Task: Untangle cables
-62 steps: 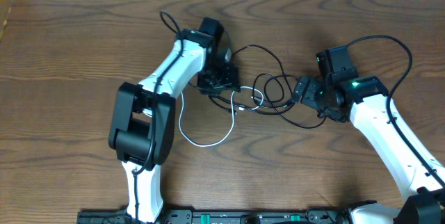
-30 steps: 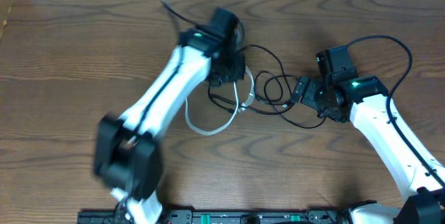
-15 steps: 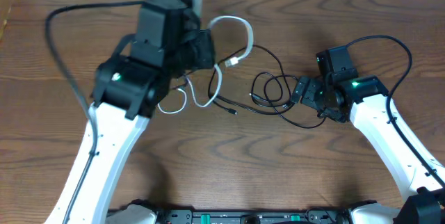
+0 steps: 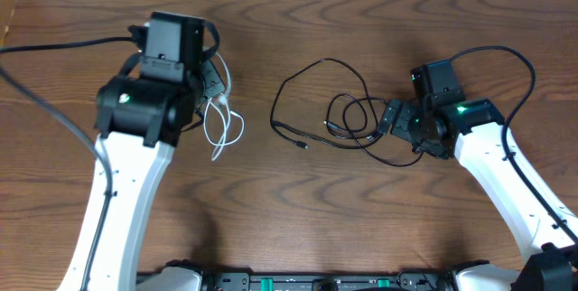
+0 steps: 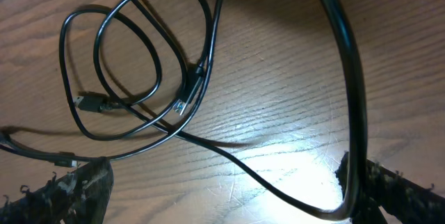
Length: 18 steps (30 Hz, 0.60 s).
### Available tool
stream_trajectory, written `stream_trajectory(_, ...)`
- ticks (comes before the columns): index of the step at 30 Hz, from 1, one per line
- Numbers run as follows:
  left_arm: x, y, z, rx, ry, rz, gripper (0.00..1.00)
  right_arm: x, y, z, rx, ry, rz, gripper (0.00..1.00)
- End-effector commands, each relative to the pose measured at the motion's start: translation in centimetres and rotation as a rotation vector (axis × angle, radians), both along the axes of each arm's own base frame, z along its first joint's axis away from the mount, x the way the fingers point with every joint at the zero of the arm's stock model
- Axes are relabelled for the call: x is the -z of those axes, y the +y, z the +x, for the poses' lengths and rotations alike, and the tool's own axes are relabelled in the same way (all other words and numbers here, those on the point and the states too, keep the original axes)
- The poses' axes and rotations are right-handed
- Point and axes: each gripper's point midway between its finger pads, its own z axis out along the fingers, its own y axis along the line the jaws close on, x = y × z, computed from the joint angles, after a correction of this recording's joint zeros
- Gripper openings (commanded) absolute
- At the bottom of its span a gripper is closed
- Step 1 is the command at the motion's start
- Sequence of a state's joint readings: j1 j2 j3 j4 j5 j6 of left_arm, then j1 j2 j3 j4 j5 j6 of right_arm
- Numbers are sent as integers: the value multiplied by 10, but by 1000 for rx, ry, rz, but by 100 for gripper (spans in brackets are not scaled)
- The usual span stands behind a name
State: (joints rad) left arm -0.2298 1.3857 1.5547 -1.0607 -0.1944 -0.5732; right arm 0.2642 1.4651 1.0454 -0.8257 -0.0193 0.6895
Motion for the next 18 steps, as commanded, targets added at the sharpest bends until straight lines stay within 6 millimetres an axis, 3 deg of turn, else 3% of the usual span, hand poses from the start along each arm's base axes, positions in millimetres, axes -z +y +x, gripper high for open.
stream_trajectory(1, 31, 5, 2, -27, 93, 36, 7, 0, 1, -2, 6, 3, 2, 99)
stream_trajectory(18, 146, 8, 19, -63, 437, 107, 8, 0, 1, -2, 6, 3, 2, 99)
